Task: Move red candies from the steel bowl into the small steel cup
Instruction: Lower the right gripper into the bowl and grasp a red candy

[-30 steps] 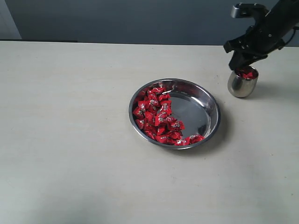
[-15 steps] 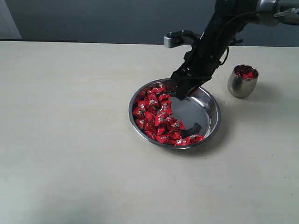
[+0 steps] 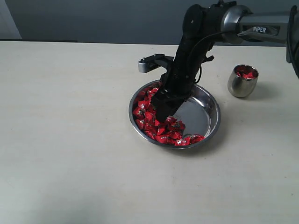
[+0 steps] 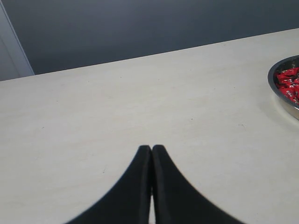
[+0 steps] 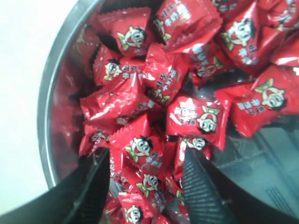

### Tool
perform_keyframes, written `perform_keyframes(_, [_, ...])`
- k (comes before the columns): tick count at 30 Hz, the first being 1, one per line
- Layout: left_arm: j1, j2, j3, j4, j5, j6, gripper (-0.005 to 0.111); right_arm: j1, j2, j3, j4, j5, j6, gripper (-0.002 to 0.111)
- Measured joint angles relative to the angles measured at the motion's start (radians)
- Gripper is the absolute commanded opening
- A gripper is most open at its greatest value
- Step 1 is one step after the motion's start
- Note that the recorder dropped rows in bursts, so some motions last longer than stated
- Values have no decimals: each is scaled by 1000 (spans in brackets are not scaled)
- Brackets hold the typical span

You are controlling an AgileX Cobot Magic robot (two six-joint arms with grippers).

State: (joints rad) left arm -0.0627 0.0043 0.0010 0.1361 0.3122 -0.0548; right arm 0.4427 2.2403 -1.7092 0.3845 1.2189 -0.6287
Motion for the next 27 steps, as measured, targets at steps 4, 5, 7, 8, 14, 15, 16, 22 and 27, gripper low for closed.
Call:
perform_keyframes(4, [0,0,0,0,0,0,0,7,21,0,4,0,-2,48])
perform_keyframes(5, [0,0,0,0,0,0,0,10,25,0,6,0,-2,47])
perform_keyframes(7, [0,0,0,0,0,0,0,11,33,0,8,0,-2,43])
perform_keyframes(8, [0,0,0,0,0,0,0,11,35,0,8,0,-2,38])
perform_keyframes(14, [0,0,0,0,0,0,0,11,39,0,8,0,-8,9])
perform_keyframes(15, [0,0,0,0,0,0,0,11,39,0,8,0,-9,8])
perform_keyframes(16, [0,0,0,0,0,0,0,11,39,0,6,0,-11,8])
perform_keyframes(22, [0,0,0,0,0,0,0,11,39,0,-55,0,-14,9])
perform_keyframes(27, [0,0,0,0,0,0,0,3,21,-13,-85,0,-16,9])
